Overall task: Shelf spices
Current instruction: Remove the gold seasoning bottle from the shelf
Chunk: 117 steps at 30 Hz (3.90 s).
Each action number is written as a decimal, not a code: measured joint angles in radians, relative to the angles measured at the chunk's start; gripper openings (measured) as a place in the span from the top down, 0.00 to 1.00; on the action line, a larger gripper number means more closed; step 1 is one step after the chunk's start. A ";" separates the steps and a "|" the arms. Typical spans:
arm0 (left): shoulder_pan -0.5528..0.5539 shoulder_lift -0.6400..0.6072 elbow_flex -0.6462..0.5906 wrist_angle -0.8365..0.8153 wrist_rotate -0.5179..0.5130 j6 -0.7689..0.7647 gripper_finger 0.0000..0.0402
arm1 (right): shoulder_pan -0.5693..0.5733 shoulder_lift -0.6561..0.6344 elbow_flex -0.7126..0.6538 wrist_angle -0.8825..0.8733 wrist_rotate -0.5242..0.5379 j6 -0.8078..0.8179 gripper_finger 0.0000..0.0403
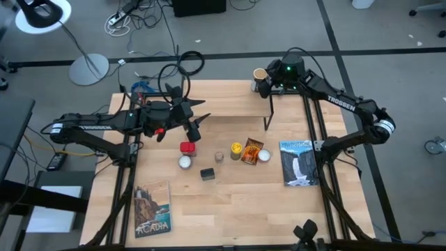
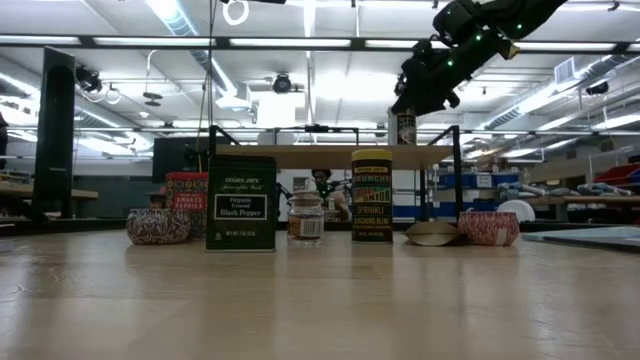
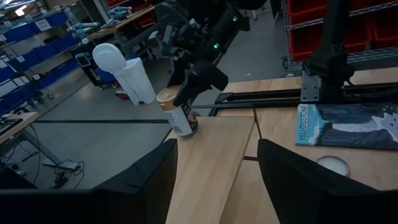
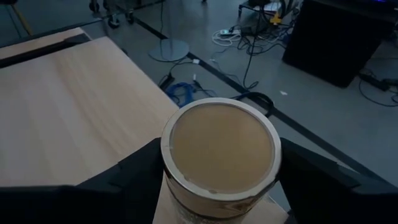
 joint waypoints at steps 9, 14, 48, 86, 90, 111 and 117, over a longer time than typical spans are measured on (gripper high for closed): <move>0.000 0.000 0.000 0.000 0.000 -0.004 0.44 | 0.037 -0.008 -0.002 0.045 -0.006 -0.002 0.32; 0.000 0.000 0.000 0.000 0.000 -0.004 0.44 | 0.053 -0.021 -0.002 0.050 -0.005 0.001 0.32; 0.000 0.000 0.000 0.003 -0.001 -0.036 0.44 | 0.418 -0.586 0.000 -0.297 0.096 0.167 0.33; 0.000 0.000 0.000 -0.004 -0.011 -0.078 0.44 | 0.888 -0.589 -0.648 -0.170 0.783 0.745 0.33; 0.000 0.000 0.000 -0.004 -0.011 -0.081 0.44 | 0.906 -0.588 -0.679 -0.165 0.833 0.802 0.33; 0.000 0.000 0.000 -0.003 -0.013 -0.081 0.44 | 0.986 -0.406 -0.718 -0.057 0.900 0.794 0.32; 0.000 0.000 0.000 -0.003 -0.013 -0.082 0.44 | 0.992 -0.345 -0.716 -0.016 0.921 0.785 0.32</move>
